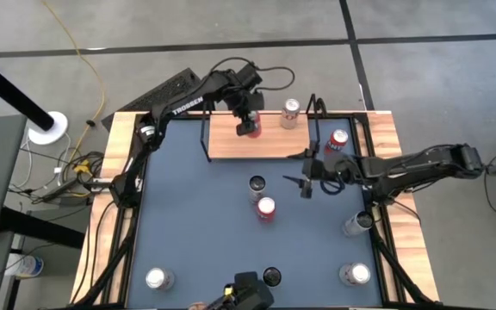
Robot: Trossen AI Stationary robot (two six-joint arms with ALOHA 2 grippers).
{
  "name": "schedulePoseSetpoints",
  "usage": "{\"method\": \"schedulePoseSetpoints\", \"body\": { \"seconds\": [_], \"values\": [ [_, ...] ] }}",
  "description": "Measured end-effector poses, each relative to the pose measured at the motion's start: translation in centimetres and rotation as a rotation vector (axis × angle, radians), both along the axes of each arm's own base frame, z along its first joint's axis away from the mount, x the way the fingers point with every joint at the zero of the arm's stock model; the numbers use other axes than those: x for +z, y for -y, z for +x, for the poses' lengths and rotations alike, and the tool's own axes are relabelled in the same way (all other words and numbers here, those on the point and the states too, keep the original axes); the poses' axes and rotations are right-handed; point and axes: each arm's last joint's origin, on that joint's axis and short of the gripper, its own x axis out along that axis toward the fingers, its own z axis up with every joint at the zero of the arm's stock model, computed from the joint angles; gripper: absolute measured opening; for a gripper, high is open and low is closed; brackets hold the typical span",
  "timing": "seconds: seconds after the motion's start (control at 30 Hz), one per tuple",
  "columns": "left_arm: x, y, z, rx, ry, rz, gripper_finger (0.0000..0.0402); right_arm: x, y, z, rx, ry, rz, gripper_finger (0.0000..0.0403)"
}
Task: Place canned beverage on shelf
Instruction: Put the top left orange soda can on the shelf
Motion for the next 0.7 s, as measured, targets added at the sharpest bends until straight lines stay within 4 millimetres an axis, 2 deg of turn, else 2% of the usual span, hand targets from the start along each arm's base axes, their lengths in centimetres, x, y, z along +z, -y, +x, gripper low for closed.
{"method": "schedulePoseSetpoints", "body": {
  "seconds": [0.17,0.37,0.7],
  "values": [
    [-0.1,0.0,0.1,-0.033,0.025,-0.032,0.0286,-0.5,0.8,0.7,-0.015,-0.005,-0.016,0.0305],
    [-1.5,-0.6,0.1,-0.044,0.026,-0.03,0.0286,-1.1,1.4,1.4,-0.013,-0.024,-0.055,0.0305],
    [-1.9,-0.8,-0.2,-0.025,0.009,-0.051,0.0286,-1.6,3.4,1.9,0.022,-0.024,-0.064,0.0305]
  ]
}}
